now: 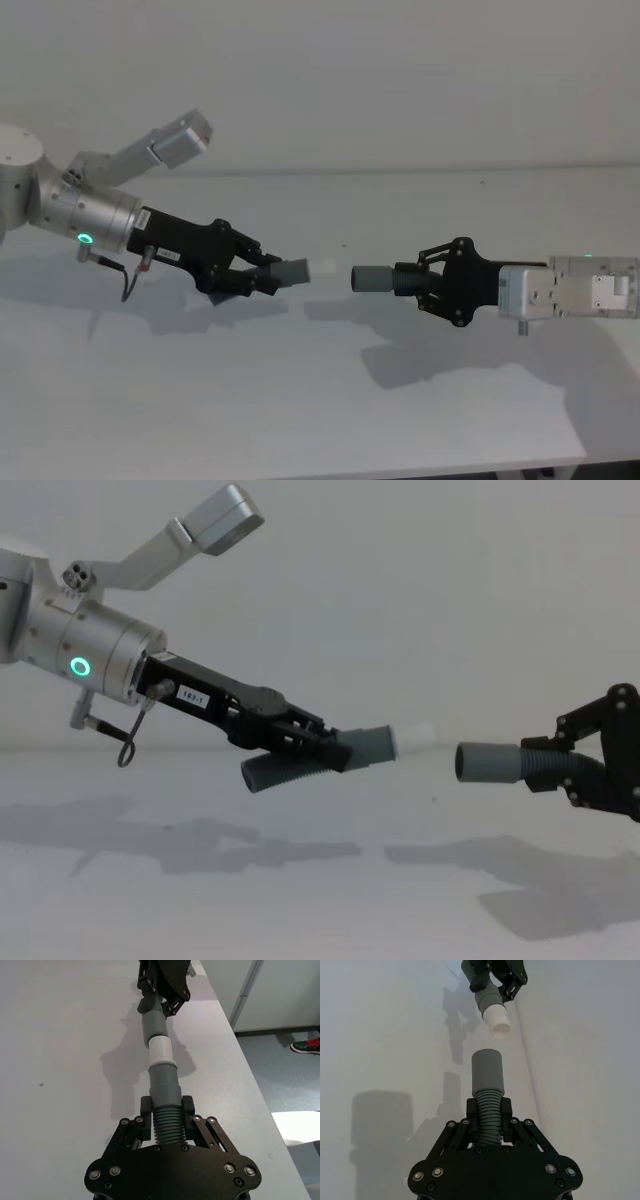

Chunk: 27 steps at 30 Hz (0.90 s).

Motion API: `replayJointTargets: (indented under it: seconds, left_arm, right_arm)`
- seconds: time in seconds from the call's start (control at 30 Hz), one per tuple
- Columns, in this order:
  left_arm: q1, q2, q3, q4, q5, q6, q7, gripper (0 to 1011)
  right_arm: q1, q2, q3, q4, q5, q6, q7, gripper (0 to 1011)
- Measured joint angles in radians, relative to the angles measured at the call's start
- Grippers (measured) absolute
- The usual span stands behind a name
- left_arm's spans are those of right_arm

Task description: Use both hands to pick up one end of the pipe from the table, align the ends, and insert them.

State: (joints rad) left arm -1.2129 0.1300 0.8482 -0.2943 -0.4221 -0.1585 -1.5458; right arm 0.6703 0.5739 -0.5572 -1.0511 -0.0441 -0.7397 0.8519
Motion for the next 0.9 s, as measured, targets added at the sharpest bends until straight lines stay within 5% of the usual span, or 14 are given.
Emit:
replayJointTargets:
  seconds: [0.3, 0.9]
  left_arm:
    - [-0.049, -0.050, 0.043, 0.119, -0.029, -0.049, -0.023, 325]
    - [-0.083, -0.085, 0.073, 0.202, -0.051, -0.084, -0.040, 325]
  right_arm:
    - [0.000, 0.000, 0.000, 0.000, 0.000, 0.000, 0.000, 237]
    - [0.000, 0.000, 0.000, 0.000, 0.000, 0.000, 0.000, 237]
